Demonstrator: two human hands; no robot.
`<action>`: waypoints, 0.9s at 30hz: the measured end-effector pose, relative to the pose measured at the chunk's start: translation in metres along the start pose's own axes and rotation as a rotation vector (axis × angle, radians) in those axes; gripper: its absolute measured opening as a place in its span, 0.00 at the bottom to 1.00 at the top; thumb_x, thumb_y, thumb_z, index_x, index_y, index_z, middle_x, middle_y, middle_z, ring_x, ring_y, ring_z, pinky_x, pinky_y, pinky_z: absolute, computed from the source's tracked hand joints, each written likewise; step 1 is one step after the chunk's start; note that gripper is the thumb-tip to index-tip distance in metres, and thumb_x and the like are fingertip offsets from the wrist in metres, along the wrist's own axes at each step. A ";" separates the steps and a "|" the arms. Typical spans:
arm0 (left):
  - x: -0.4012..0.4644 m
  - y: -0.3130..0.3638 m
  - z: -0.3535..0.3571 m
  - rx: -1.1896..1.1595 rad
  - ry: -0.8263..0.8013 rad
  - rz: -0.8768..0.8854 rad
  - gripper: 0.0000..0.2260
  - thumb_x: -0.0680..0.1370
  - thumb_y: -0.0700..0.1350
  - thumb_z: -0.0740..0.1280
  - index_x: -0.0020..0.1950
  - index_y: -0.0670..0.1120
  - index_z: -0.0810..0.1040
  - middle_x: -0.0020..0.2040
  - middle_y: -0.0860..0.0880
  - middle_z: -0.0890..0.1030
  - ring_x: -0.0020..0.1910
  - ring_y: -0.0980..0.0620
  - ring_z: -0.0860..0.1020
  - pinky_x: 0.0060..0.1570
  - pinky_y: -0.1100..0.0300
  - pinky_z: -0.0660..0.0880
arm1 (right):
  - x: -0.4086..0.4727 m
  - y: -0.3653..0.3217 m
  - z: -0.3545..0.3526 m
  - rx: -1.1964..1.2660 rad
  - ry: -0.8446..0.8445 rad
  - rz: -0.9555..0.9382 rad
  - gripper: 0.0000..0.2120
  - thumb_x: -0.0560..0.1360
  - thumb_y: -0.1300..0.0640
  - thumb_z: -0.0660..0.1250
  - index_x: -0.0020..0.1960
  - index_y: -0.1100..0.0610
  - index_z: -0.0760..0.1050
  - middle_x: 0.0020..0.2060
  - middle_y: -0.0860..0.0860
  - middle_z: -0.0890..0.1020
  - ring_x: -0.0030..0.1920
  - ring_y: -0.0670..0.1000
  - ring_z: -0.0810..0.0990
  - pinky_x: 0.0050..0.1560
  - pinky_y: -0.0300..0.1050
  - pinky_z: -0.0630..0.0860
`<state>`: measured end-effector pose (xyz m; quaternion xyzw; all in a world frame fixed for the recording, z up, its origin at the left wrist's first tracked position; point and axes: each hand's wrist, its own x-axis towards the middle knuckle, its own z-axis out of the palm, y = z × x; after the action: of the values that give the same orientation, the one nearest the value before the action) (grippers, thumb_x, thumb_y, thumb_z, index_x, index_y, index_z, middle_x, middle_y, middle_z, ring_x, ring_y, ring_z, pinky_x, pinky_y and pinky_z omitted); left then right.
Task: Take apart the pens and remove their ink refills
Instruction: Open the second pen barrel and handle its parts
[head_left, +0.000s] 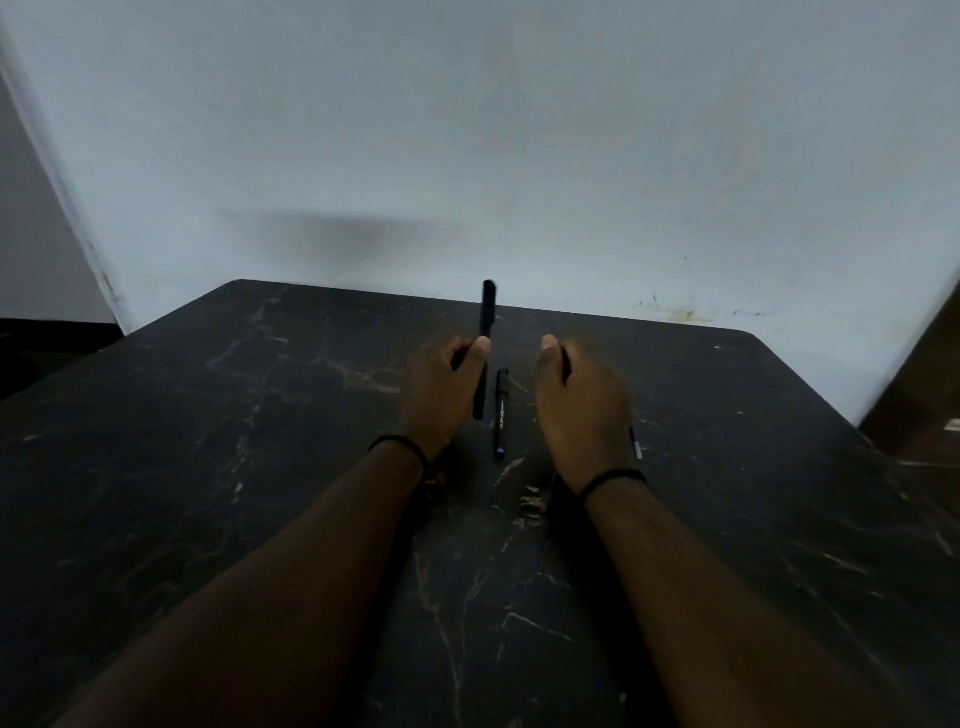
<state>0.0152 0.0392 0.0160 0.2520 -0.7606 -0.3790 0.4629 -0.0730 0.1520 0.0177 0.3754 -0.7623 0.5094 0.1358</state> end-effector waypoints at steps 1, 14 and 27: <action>-0.002 0.003 0.002 0.006 -0.018 0.047 0.18 0.82 0.44 0.63 0.32 0.52 0.67 0.29 0.54 0.68 0.25 0.65 0.71 0.28 0.73 0.66 | 0.000 0.001 -0.001 0.057 0.020 0.011 0.21 0.83 0.43 0.55 0.39 0.55 0.72 0.31 0.52 0.75 0.32 0.52 0.74 0.33 0.51 0.71; -0.012 0.014 0.015 0.088 -0.151 0.278 0.13 0.80 0.54 0.58 0.50 0.48 0.79 0.37 0.50 0.80 0.34 0.53 0.77 0.34 0.51 0.75 | 0.001 -0.003 -0.001 0.170 0.100 -0.115 0.08 0.79 0.41 0.57 0.49 0.44 0.69 0.42 0.44 0.79 0.40 0.48 0.78 0.38 0.48 0.76; -0.002 0.001 -0.001 -0.112 0.064 0.053 0.23 0.82 0.56 0.59 0.31 0.46 0.69 0.28 0.47 0.67 0.28 0.52 0.66 0.32 0.55 0.63 | -0.008 -0.008 -0.008 -0.139 -0.280 -0.265 0.05 0.80 0.51 0.66 0.55 0.49 0.75 0.47 0.48 0.80 0.45 0.48 0.76 0.41 0.43 0.67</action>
<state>0.0169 0.0407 0.0168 0.2175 -0.7296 -0.4003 0.5100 -0.0630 0.1615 0.0219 0.5291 -0.7511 0.3762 0.1199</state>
